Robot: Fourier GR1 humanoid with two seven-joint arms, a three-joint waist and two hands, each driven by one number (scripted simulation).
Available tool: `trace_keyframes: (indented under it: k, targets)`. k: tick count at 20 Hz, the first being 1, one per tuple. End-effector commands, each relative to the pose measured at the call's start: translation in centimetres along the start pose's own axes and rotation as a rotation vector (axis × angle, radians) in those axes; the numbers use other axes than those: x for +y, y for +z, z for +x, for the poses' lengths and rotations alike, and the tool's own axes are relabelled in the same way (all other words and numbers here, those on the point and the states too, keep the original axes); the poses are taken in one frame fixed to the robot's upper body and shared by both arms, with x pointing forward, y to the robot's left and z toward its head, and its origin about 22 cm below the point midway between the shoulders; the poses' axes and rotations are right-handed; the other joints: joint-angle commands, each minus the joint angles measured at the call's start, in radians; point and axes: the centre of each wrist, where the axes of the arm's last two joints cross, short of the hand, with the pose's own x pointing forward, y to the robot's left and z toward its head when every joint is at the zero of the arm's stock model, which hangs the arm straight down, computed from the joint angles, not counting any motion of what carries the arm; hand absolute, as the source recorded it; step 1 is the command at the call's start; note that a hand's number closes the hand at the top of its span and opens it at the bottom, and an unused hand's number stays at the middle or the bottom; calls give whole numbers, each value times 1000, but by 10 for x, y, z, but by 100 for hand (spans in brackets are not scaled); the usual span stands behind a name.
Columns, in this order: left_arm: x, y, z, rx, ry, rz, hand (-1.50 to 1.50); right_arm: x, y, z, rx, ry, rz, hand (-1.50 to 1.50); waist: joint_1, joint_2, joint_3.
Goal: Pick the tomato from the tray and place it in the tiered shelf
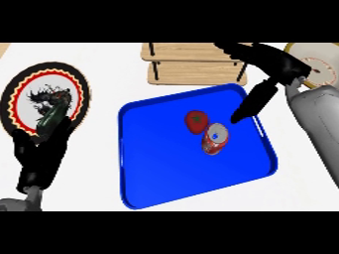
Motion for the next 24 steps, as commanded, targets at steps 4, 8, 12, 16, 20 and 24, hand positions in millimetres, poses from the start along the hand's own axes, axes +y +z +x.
trace_keyframes:
  k: [4, 8, 12, 16, 20, 24]
  targets:
    - [-6, -10, -14, 56, 25, 16, 0, 28, -10, 37, 146, 91, -14, -150, -3, 9, -10]
    - [13, -5, -5, 59, 10, 9, 0, 73, -28, 34, 201, 137, 33, -150, 5, 10, -9]
    - [13, -3, -9, 59, 21, 3, 0, 75, -30, 54, 211, 195, 64, -150, 5, 10, -9]
    - [9, -1, -19, 60, 15, 12, 0, 96, -19, 41, 273, 238, 63, -150, -1, 9, -9]
    - [-15, 4, 13, 56, 8, -22, 0, 108, -28, 16, 312, 251, 26, -150, 9, 11, -8]
    - [-5, -12, -9, 71, 18, 11, 0, 99, -15, 22, 299, 271, 4, -150, 0, 11, -9]
